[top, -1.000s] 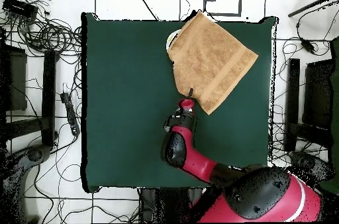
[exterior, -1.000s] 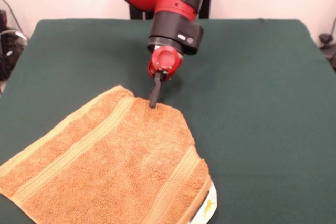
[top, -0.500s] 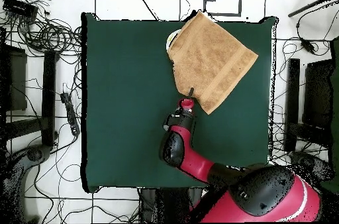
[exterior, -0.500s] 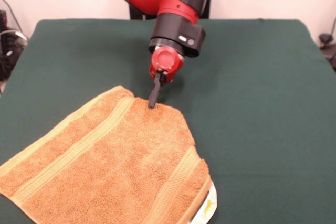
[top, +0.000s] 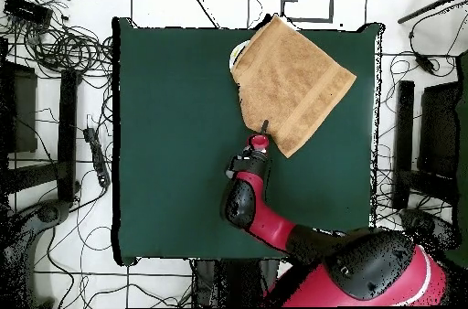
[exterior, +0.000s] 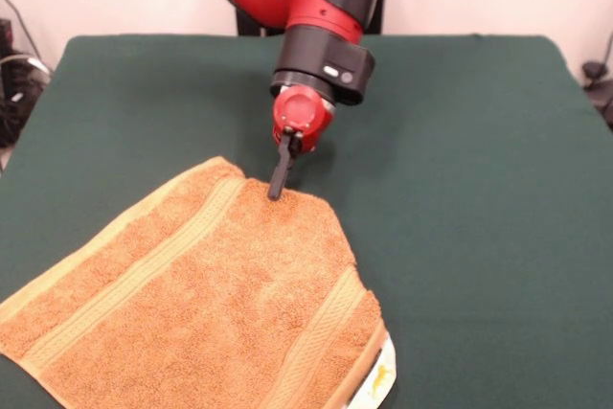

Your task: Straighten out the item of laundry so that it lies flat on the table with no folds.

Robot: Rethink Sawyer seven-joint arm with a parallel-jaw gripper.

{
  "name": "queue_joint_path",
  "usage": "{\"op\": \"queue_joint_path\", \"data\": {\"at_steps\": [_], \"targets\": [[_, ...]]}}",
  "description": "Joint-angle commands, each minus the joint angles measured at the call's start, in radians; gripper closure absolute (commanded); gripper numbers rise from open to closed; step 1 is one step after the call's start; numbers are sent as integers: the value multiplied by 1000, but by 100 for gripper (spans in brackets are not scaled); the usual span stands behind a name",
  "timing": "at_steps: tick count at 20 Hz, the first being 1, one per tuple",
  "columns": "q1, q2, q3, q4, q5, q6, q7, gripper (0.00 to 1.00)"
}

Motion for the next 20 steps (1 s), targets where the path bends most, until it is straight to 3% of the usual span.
{"op": "queue_joint_path", "data": {"at_steps": [1, 20], "targets": [[94, 236, 304, -473, 248, 858, 95, 0], [26, 288, 367, -504, 117, 1049, 54, 0]]}}
